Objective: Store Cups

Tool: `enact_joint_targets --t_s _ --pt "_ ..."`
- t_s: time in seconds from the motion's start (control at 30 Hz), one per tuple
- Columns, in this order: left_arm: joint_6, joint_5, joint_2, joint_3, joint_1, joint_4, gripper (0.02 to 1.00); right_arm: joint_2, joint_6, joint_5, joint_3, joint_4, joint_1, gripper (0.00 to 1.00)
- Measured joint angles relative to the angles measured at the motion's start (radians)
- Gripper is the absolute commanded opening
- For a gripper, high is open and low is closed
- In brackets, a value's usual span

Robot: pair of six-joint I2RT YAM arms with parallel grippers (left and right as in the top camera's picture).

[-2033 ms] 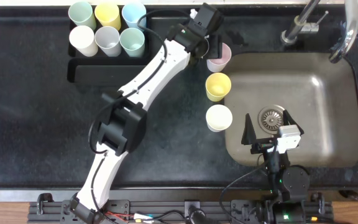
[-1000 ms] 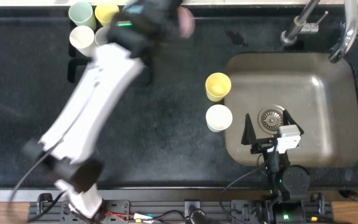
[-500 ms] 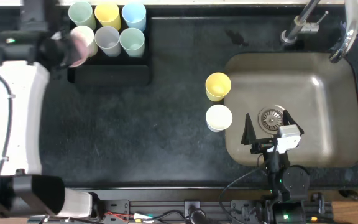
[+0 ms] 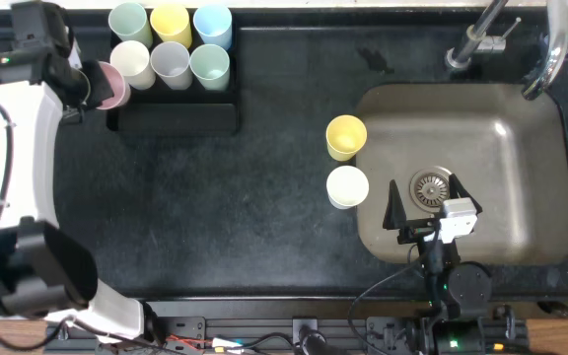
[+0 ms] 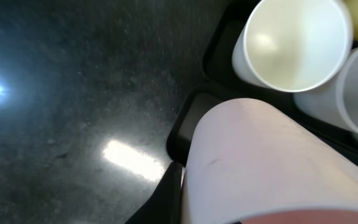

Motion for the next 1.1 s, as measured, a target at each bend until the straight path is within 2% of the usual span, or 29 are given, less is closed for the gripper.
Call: enact_joint_targets --t_s 0.47,1.1 --pt "0.019 0.034 0.109 0.0 0.0 0.032 0.036 0.0 0.0 0.0 0.0 0.0 0.0 0.996" --pt "0.024 0.034 0.204 0.0 0.0 0.035 0.036 0.0 0.0 0.0 0.0 0.0 0.0 0.996"
